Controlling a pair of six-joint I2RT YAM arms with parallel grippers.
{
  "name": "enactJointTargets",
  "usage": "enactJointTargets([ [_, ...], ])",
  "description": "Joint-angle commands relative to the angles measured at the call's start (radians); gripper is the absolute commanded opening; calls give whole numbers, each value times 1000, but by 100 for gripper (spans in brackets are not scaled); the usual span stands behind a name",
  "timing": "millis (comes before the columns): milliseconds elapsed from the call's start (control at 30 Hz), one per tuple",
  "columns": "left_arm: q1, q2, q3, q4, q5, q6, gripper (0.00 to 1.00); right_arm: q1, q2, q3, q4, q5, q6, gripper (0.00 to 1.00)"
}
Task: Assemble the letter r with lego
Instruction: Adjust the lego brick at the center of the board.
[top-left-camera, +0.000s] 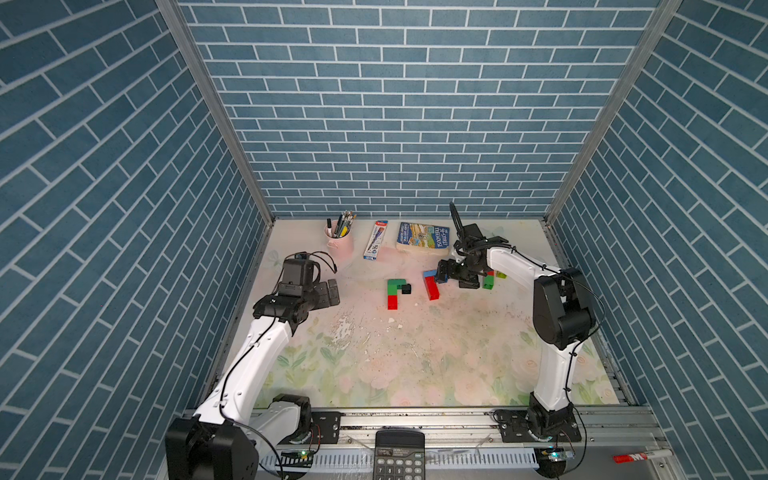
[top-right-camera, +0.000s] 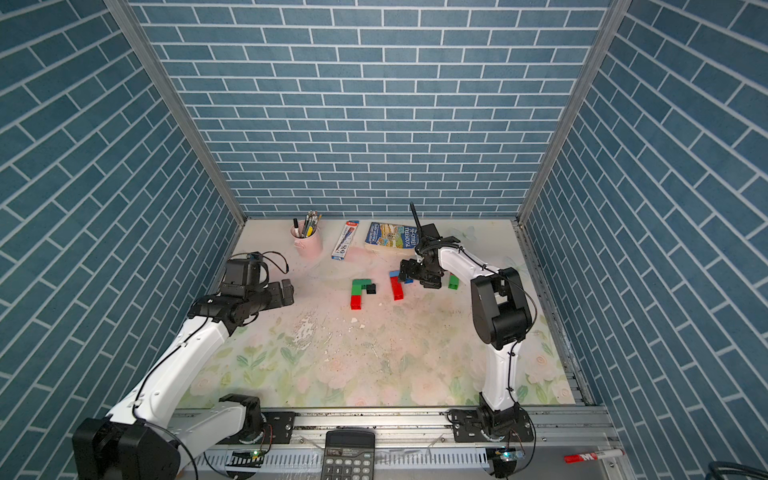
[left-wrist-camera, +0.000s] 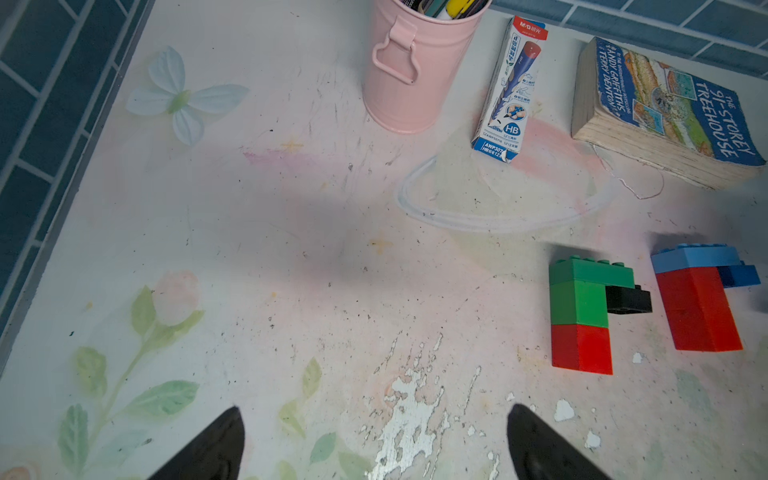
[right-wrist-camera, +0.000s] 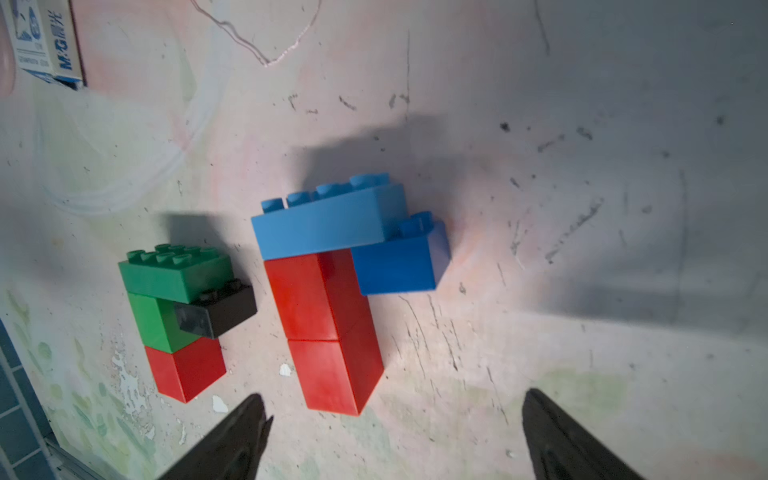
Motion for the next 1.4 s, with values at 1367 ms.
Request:
enactJointTargets([
  [1367, 61, -133, -138, 266, -116, 108, 99, 105, -415, -146, -80, 517, -158, 99],
])
